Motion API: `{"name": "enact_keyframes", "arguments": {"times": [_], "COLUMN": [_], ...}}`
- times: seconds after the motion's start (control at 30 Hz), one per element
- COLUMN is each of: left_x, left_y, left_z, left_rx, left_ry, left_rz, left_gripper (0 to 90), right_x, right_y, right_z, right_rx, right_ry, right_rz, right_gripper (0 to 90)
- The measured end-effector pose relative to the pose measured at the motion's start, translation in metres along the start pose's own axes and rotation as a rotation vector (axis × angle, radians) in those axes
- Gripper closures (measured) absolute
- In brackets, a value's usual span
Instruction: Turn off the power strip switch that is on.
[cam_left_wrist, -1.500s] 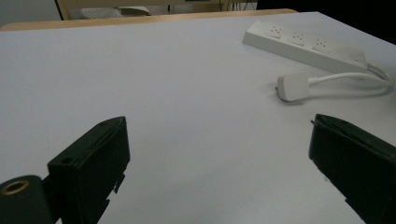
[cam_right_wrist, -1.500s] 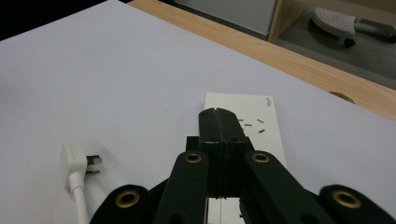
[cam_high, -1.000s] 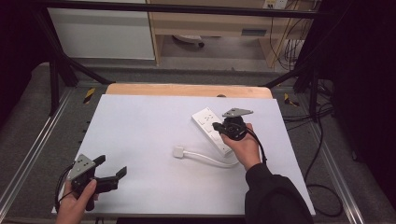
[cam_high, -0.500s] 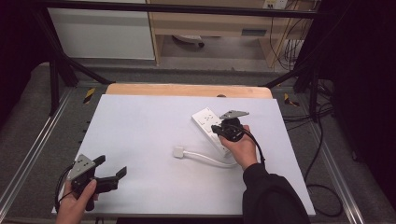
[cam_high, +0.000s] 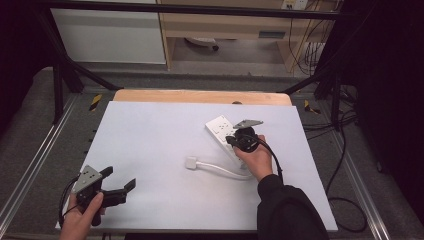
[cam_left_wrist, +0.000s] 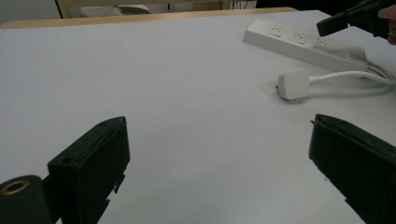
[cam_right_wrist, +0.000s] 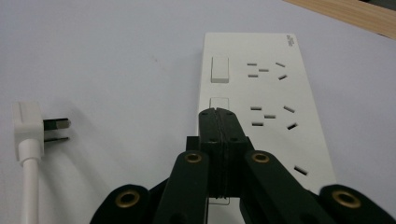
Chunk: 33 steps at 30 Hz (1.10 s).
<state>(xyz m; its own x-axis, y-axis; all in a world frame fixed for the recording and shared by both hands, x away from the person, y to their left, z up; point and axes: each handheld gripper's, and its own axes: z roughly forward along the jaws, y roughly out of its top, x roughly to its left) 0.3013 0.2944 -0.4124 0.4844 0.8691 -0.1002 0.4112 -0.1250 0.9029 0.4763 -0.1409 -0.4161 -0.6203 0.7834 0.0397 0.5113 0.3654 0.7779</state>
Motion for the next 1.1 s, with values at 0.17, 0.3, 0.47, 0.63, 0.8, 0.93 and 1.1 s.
{"name": "enact_keyframes", "arguments": {"times": [0.17, 0.3, 0.47, 0.63, 0.8, 0.93, 1.1], "left_x": [0.0001, 0.0002, 0.0, 0.0004, 0.0002, 0.0, 0.0], "left_y": [0.0001, 0.0001, 0.0001, 0.0001, 0.0, 0.0, 0.0], "left_z": [-0.0002, -0.0002, 0.0, -0.0003, 0.0, 0.0, 0.0], "left_rx": [-0.001, -0.001, -0.001, -0.001, -0.001, 0.0, 0.001], "left_ry": [-0.002, -0.002, -0.004, -0.003, -0.004, -0.003, -0.003], "left_rz": [0.0, 0.0, -0.001, -0.002, -0.002, -0.001, -0.001], "left_gripper": [5.1, 5.1, 5.1, 5.1, 5.1, 5.1, 5.1], "right_x": [-0.0011, -0.0012, -0.0015, -0.0024, -0.0009, -0.0002, 0.0001], "right_y": [-0.0023, -0.0046, -0.0067, -0.009, -0.0099, -0.0099, -0.0102], "right_z": [0.0019, 0.0034, 0.0048, 0.0057, 0.0071, 0.0081, 0.0095], "right_rx": [0.005, 0.009, 0.013, 0.015, 0.016, 0.015, 0.019], "right_ry": [-0.003, -0.015, -0.013, -0.013, -0.009, -0.008, -0.009], "right_rz": [0.005, -0.015, -0.013, -0.003, -0.001, -0.001, 0.0], "right_gripper": [90.0, 90.0, 90.0, 90.0, 90.0, 90.0, 90.0]}}
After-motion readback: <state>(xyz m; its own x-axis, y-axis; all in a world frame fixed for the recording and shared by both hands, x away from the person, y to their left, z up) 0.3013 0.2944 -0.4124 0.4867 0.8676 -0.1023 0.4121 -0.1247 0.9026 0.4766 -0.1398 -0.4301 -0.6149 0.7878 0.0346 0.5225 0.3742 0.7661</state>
